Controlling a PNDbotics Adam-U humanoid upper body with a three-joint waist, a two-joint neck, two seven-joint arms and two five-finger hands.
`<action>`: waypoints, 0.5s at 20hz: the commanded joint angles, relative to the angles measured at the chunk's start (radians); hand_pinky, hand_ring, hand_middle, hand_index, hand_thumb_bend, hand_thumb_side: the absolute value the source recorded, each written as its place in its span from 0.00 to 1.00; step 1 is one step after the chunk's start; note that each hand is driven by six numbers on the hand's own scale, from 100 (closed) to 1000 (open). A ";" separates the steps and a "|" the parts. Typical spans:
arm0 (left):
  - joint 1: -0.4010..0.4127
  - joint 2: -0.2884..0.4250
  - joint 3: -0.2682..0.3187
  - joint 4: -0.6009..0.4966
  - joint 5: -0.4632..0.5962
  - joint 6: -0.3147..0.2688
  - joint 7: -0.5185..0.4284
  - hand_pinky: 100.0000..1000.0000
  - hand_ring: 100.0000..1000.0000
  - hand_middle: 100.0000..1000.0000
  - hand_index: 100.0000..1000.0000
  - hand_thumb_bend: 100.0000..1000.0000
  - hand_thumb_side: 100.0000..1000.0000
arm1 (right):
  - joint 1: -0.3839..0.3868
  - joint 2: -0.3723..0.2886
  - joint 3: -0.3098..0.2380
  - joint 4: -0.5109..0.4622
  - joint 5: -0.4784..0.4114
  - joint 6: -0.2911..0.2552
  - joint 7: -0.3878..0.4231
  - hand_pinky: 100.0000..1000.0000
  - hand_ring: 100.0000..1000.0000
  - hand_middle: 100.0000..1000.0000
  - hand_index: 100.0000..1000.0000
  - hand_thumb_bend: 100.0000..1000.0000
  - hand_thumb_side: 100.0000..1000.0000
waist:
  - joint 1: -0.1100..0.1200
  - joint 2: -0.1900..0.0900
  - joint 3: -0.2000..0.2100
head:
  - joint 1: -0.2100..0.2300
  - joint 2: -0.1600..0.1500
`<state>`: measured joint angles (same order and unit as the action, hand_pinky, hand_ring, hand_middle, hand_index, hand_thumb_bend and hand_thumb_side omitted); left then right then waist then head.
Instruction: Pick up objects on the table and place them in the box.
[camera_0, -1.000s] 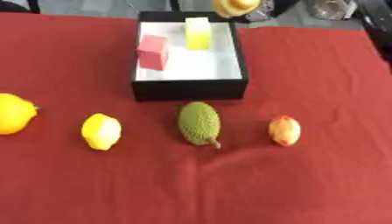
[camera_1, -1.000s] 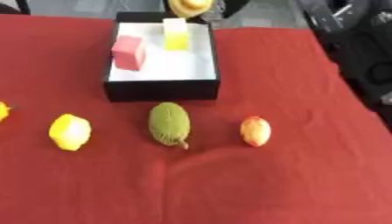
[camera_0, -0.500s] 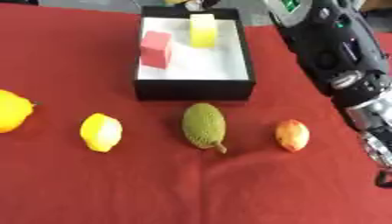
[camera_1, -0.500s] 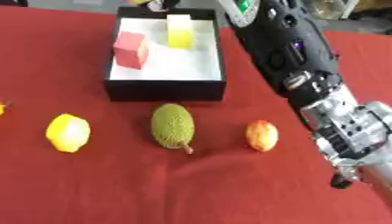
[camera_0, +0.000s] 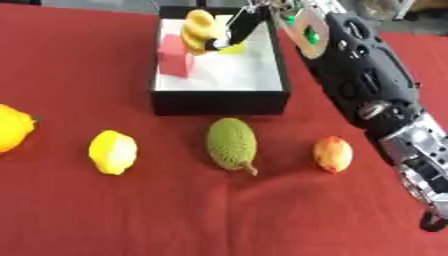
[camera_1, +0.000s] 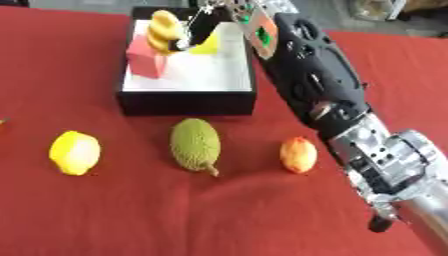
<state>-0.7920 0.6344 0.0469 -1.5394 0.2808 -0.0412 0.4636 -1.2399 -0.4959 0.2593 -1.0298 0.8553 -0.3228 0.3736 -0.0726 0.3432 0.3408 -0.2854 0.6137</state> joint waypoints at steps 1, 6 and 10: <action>-0.009 0.026 0.010 -0.008 0.003 0.000 -0.003 0.74 0.83 0.77 0.86 0.59 0.56 | -0.020 -0.022 -0.016 -0.021 0.022 -0.020 -0.008 0.87 0.89 0.90 0.93 0.60 0.17 | 0.014 -0.023 -0.003 | 0.007 -0.001; 0.005 0.033 0.011 -0.004 0.002 0.000 -0.003 0.74 0.83 0.77 0.86 0.59 0.57 | -0.006 -0.062 -0.019 -0.081 -0.086 0.004 -0.018 0.87 0.87 0.85 0.92 0.46 0.13 | 0.018 -0.034 -0.016 | 0.024 0.013; 0.029 0.053 0.017 0.002 -0.001 0.001 0.004 0.74 0.83 0.77 0.85 0.59 0.56 | 0.076 -0.202 0.005 -0.283 -0.305 0.064 0.026 0.86 0.86 0.81 0.89 0.47 0.13 | 0.009 -0.055 -0.044 | 0.055 0.030</action>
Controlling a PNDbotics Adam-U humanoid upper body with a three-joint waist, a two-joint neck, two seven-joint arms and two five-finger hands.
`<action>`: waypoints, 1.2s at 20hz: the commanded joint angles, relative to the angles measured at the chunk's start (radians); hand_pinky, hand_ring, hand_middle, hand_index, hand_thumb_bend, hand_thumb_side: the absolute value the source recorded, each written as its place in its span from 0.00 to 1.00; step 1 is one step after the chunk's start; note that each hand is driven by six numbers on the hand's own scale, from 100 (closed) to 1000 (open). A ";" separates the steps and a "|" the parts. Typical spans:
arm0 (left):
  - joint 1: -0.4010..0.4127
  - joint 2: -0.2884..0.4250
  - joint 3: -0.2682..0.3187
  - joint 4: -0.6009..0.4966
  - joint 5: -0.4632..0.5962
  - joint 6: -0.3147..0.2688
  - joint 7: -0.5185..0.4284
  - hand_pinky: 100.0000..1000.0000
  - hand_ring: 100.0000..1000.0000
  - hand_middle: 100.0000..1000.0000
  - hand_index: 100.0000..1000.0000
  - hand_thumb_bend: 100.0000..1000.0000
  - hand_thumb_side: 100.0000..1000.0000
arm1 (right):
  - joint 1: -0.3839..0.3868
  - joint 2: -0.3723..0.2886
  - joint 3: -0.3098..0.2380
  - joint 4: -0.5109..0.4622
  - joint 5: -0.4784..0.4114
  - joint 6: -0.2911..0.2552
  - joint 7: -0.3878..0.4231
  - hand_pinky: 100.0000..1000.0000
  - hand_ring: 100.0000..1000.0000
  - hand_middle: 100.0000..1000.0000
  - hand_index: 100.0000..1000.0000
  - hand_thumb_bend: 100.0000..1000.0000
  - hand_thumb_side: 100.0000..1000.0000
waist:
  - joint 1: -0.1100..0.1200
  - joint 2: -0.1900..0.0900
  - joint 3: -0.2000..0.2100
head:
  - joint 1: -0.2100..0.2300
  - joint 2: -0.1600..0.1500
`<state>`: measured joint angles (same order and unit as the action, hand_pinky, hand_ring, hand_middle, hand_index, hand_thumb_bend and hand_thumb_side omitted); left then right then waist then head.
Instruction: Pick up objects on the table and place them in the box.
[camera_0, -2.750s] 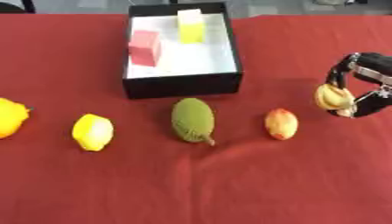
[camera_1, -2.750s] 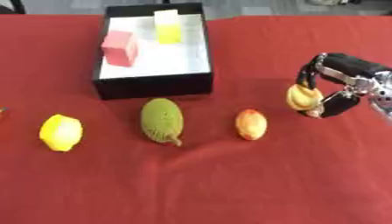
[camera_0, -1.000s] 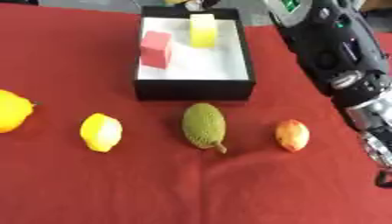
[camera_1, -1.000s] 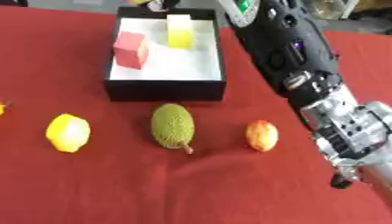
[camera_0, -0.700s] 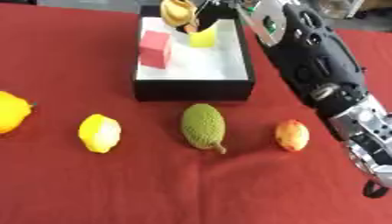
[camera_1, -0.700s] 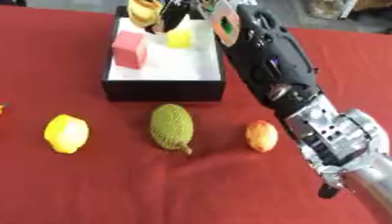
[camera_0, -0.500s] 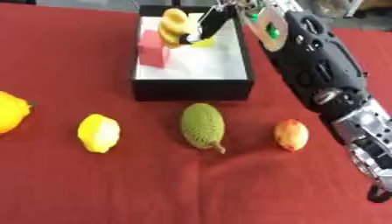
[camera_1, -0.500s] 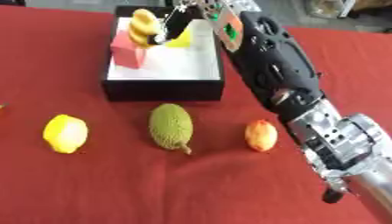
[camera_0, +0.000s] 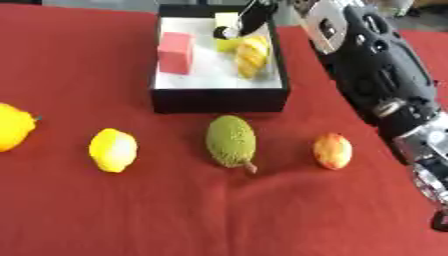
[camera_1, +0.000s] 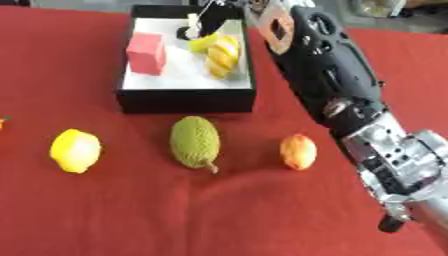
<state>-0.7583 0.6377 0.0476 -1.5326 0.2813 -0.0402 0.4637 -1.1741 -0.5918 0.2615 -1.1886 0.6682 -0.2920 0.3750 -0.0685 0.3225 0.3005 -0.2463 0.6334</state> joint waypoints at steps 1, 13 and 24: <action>0.000 0.056 0.017 -0.003 -0.003 0.001 0.005 0.74 0.83 0.77 0.85 0.59 0.56 | 0.043 -0.154 0.003 -0.190 -0.182 0.054 0.047 0.86 0.86 0.81 0.88 0.47 0.13 | 0.003 -0.039 -0.012 | 0.022 0.013; 0.014 0.083 0.009 0.011 0.003 0.004 -0.005 0.74 0.83 0.77 0.85 0.59 0.56 | 0.588 -0.558 -0.100 -0.804 -0.433 0.233 0.092 0.84 0.83 0.77 0.82 0.47 0.17 | 0.011 -0.041 -0.072 | 0.054 0.013; 0.021 0.080 0.000 0.021 0.011 0.008 -0.016 0.74 0.83 0.77 0.85 0.59 0.57 | 0.806 -0.499 -0.081 -0.811 -0.260 0.253 0.017 0.81 0.78 0.71 0.81 0.47 0.17 | 0.028 -0.034 -0.079 | 0.071 0.014</action>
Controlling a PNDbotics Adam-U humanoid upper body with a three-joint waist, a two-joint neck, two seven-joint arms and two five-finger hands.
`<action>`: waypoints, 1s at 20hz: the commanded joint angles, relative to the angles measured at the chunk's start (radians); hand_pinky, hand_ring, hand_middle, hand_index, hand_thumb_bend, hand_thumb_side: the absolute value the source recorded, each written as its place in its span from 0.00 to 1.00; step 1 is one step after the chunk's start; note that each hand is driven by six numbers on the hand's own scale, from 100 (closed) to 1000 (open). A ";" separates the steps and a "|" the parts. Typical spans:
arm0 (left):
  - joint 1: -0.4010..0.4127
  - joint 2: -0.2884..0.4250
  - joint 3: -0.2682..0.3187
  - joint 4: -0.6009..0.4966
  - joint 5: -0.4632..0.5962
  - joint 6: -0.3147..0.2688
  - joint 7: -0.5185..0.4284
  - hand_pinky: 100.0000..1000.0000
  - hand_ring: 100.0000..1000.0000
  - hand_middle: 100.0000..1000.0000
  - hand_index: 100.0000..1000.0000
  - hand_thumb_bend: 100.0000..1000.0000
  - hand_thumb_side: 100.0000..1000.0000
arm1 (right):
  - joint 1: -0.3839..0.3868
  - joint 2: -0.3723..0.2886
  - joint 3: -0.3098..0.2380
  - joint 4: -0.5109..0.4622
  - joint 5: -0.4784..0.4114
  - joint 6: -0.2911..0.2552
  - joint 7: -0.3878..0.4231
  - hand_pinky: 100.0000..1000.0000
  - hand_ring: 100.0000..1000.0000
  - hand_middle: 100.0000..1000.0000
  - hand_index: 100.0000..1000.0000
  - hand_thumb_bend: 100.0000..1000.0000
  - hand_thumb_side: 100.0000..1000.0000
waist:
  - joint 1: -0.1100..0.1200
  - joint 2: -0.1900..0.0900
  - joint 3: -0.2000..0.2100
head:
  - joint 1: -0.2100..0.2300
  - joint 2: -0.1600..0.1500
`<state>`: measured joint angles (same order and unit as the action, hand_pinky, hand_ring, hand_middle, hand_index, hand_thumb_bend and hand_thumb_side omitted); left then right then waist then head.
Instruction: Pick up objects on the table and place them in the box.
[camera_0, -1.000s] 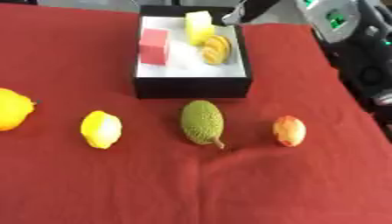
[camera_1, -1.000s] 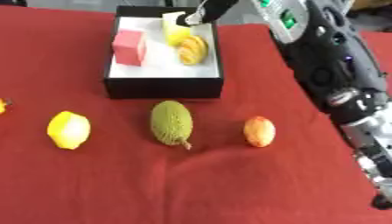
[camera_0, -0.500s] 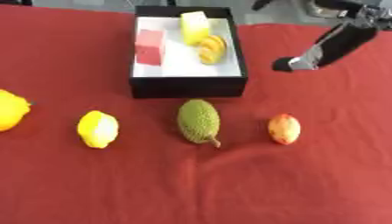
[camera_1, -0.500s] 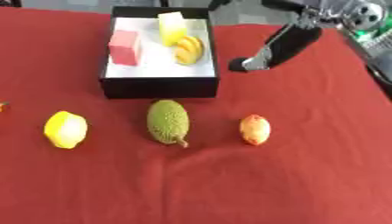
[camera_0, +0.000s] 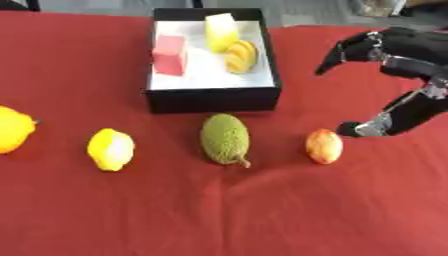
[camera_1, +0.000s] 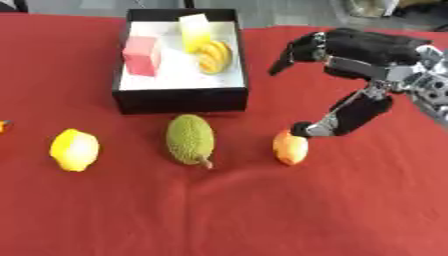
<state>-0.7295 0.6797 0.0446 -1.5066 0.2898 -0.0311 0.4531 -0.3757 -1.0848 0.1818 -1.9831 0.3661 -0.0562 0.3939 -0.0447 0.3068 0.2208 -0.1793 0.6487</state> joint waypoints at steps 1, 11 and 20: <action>-0.007 0.037 0.003 -0.004 0.004 -0.001 -0.006 0.73 0.83 0.77 0.85 0.59 0.57 | 0.020 0.003 0.004 -0.017 0.060 0.026 0.000 0.80 0.77 0.70 0.81 0.48 0.17 | 0.004 -0.017 0.000 | 0.006 0.000; -0.005 0.032 -0.002 0.002 0.007 -0.001 -0.010 0.73 0.83 0.77 0.85 0.59 0.57 | 0.083 0.070 0.050 -0.008 0.137 0.112 0.024 0.77 0.73 0.68 0.84 0.49 0.19 | 0.007 -0.014 0.000 | 0.006 0.007; -0.003 0.026 -0.003 0.003 0.012 -0.001 -0.012 0.73 0.83 0.77 0.85 0.58 0.57 | 0.081 0.089 0.075 0.073 0.198 0.128 0.014 0.76 0.73 0.68 0.82 0.46 0.17 | 0.011 -0.010 0.000 | -0.002 0.005</action>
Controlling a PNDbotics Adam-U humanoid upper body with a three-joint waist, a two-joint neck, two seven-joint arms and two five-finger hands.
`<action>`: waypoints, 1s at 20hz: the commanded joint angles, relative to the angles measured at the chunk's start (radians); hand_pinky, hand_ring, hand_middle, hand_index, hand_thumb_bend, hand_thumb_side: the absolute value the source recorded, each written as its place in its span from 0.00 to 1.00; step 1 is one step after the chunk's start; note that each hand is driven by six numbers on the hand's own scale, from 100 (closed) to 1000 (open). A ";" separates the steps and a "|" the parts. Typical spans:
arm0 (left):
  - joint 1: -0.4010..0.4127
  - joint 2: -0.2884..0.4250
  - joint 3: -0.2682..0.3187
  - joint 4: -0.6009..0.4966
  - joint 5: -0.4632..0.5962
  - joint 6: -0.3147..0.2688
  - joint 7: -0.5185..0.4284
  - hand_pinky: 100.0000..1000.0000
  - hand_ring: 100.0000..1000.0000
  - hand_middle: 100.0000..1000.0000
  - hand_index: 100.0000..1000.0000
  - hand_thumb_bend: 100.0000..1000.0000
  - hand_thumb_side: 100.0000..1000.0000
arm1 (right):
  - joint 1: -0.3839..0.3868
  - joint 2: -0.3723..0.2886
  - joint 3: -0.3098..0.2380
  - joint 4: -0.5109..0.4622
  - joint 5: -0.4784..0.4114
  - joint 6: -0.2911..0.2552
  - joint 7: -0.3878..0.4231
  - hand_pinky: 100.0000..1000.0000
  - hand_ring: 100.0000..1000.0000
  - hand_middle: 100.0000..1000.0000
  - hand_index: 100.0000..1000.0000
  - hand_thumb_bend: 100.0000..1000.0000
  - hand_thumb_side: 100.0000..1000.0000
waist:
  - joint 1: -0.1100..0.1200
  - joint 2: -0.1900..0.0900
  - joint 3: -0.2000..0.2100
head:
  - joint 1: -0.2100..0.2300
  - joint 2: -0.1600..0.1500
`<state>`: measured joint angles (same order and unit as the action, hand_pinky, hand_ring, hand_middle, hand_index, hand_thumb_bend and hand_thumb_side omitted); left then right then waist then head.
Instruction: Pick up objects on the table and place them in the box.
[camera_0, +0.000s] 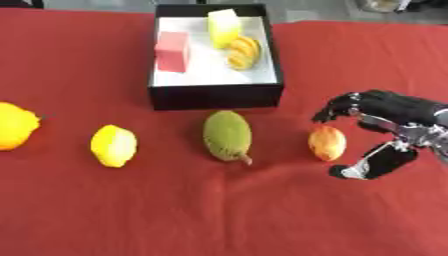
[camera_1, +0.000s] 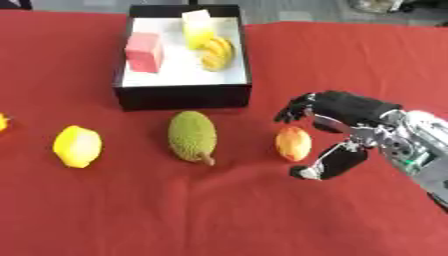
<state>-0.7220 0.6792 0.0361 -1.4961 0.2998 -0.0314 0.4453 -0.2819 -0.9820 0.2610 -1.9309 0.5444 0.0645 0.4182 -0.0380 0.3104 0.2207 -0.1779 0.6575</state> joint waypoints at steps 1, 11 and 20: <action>-0.010 0.027 0.005 -0.008 0.002 -0.001 -0.004 0.73 0.83 0.77 0.85 0.58 0.57 | -0.015 -0.012 -0.003 0.032 0.026 0.009 -0.015 0.76 0.73 0.68 0.81 0.46 0.16 | 0.005 -0.014 0.000 | -0.004 -0.004; -0.006 0.024 0.004 -0.008 0.007 -0.003 -0.008 0.73 0.83 0.78 0.85 0.57 0.57 | -0.034 -0.014 -0.007 0.074 0.016 0.036 -0.048 0.75 0.72 0.68 0.80 0.42 0.12 | 0.006 -0.010 -0.001 | -0.007 -0.008; -0.005 0.018 0.006 -0.008 0.011 -0.005 -0.009 0.73 0.84 0.78 0.84 0.57 0.58 | -0.052 -0.001 0.019 0.102 0.001 0.041 -0.020 0.74 0.73 0.65 0.76 0.43 0.11 | 0.004 -0.004 0.004 | -0.014 -0.009</action>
<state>-0.7168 0.6777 0.0335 -1.4960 0.3084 -0.0335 0.4386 -0.3219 -0.9677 0.2842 -1.8310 0.5488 0.1062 0.3930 -0.0365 0.3222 0.2235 -0.1877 0.6574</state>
